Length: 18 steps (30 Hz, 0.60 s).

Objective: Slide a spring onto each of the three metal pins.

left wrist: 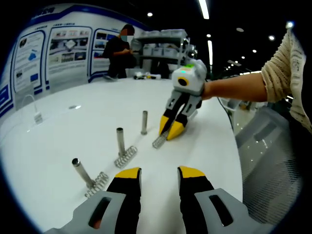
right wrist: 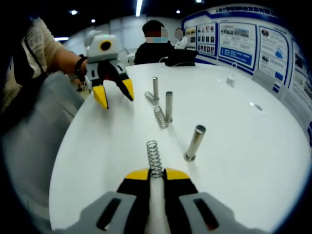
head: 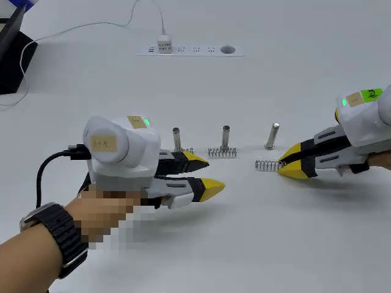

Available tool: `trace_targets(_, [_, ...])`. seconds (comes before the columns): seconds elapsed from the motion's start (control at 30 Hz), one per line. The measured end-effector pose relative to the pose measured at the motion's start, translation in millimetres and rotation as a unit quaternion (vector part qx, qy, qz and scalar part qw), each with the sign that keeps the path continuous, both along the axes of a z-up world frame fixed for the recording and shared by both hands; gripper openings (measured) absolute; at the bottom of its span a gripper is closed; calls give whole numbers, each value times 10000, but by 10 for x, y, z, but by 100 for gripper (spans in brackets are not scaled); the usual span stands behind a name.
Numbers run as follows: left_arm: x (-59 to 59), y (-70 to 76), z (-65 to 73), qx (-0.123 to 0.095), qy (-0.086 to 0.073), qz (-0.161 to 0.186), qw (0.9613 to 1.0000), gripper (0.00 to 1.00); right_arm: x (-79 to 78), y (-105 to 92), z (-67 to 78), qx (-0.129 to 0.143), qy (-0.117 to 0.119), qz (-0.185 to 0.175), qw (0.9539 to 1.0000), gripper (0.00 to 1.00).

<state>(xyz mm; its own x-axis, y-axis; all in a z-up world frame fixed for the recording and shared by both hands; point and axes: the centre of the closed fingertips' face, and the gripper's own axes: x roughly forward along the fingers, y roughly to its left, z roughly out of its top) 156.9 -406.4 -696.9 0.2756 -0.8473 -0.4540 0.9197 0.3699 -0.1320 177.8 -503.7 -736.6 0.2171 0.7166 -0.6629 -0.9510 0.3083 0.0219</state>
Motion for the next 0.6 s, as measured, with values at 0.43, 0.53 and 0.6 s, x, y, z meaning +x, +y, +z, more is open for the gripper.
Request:
trace_targets(0.43, [26,-282,-84,169,-244,-471,9984,31,-228,128,218,-88,-89,332,9994,11])
trace_targets(0.53, [-3,-340,-92,231,-328,-618,9973,31,-291,202,287,-88,-127,464,9988,11])
trace_targets(0.6, [-30,-375,-94,276,-389,-707,9964,30,-323,246,319,-107,-157,554,9983,12])
